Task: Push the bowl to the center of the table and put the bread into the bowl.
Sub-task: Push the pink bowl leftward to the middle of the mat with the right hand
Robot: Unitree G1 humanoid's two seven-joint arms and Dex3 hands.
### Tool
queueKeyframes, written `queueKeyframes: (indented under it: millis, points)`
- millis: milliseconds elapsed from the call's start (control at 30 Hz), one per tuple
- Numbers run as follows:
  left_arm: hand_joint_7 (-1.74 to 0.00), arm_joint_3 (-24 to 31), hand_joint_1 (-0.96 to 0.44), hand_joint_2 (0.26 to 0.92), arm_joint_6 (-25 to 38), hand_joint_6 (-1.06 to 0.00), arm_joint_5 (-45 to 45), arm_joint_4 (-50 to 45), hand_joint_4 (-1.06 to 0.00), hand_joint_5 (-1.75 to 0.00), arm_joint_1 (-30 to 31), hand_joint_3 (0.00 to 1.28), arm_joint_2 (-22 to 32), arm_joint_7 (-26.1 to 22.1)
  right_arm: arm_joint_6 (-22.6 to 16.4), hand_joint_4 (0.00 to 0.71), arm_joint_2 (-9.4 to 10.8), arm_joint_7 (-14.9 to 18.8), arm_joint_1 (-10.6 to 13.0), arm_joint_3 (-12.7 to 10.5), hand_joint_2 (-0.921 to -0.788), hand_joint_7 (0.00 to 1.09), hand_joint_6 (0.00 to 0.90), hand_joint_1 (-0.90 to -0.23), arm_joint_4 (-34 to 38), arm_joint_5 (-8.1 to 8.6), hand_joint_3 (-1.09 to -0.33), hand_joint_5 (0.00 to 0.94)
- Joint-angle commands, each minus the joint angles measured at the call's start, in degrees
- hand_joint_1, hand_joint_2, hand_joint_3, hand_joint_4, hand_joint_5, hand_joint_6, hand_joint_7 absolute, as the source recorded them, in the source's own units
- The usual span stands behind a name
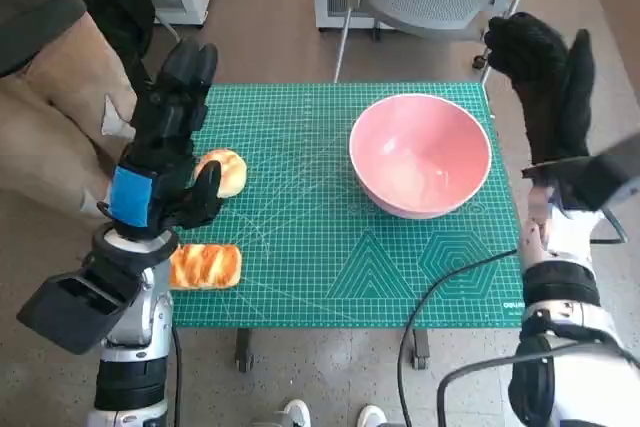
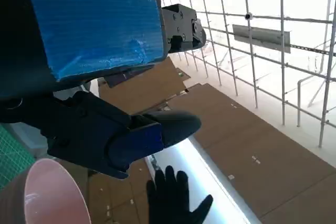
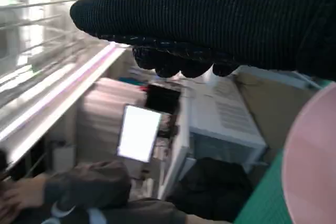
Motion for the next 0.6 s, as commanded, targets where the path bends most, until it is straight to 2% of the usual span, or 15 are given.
queueKeyframes:
  millis: [33,300,600]
  points:
    - [-0.28,0.61,-0.75,0.921,-0.09,0.00,-0.46,-0.92,0.00,-0.15,0.83,0.69,0.47,-0.19,3.64,0.078,-0.57,-0.77,-0.28,-0.72,-0.921,0.00,0.129,-0.661,2.10,-0.74,-0.743,0.000]
    - [-0.28,1.16,-0.75,0.921,-0.11,0.00,-0.85,-0.88,0.00,-0.16,1.16,0.68,0.76,-0.54,8.22,0.083,-0.53,-3.20,-0.68,-0.86,-0.921,0.01,0.135,-0.633,3.54,-2.42,-0.775,0.004]
    - [-0.28,1.75,-0.75,0.921,0.32,0.00,-1.47,-1.69,0.00,-0.16,2.05,0.68,1.04,-0.87,12.53,0.085,-0.42,-4.72,-0.46,-1.17,-0.921,0.01,0.136,-0.637,4.37,-3.83,-0.793,0.003]
